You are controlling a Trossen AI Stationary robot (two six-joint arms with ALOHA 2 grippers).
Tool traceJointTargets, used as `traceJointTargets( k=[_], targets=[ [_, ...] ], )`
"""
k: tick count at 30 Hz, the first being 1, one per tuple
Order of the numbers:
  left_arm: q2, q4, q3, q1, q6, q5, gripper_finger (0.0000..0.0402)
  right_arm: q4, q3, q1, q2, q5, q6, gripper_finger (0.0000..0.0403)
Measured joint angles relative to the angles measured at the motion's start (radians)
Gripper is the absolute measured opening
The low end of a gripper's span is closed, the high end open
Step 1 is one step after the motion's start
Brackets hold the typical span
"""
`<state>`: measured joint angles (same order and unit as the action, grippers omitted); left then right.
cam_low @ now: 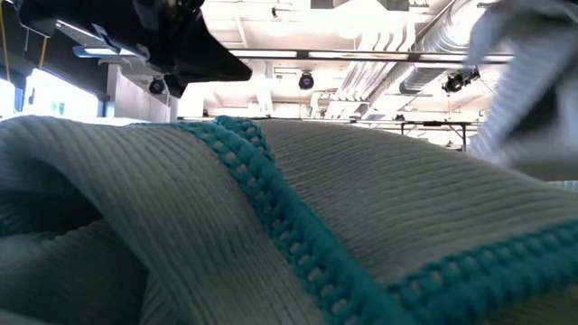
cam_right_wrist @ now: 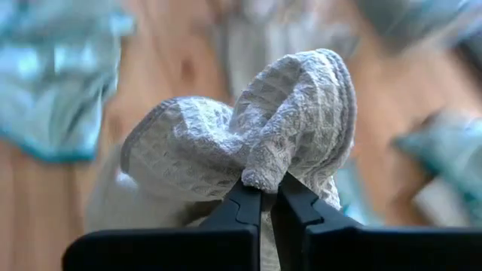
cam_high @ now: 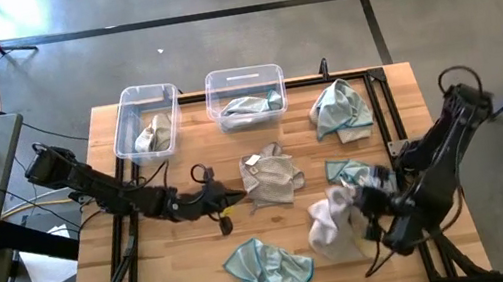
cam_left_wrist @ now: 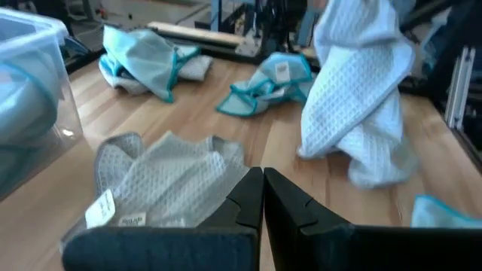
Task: Sort microfiber towel by color & place in baskets
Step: Put the bottom right brown microfiber cloth into the left transparent bin
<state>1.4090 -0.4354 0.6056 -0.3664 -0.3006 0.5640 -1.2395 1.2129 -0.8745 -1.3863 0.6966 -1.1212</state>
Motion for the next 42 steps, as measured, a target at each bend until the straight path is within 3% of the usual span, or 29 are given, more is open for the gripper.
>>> traceJointTargets(
  k=[9, 16, 19, 22, 27, 33, 42],
  targets=[
    [0.000, -0.136, 0.000, 0.046, 0.110, 0.008, 0.0005, 0.018, 0.051, 0.106, 0.155, 0.260, 0.258, 0.0001],
    [0.000, -0.215, 0.036, 0.098, 0.241, -0.047, 0.0073, 0.231, 0.103, 0.276, 0.218, 0.261, 0.664, 0.0001],
    [0.000, -0.213, 0.080, 0.117, 0.320, -0.066, 0.0116, 0.396, 0.116, 0.354, 0.234, 0.197, 0.880, 0.0001],
    [0.000, -0.214, 0.150, 0.134, 0.404, -0.077, 0.0156, 0.578, 0.117, 0.434, 0.242, 0.062, 1.059, 0.0001],
    [0.000, -0.208, 0.292, 0.164, 0.461, -0.128, 0.0204, 0.770, 0.119, 0.557, 0.225, -0.164, 1.204, 0.0001],
    [0.000, -0.100, 0.423, 0.212, 0.413, -0.292, 0.0219, 0.877, 0.119, 0.655, 0.154, -0.327, 1.249, 0.0000],
    [0.000, -0.003, 0.443, 0.225, 0.356, -0.301, 0.0219, 1.099, 0.119, 0.705, 0.053, -0.503, 1.339, 0.0000]
  ],
)
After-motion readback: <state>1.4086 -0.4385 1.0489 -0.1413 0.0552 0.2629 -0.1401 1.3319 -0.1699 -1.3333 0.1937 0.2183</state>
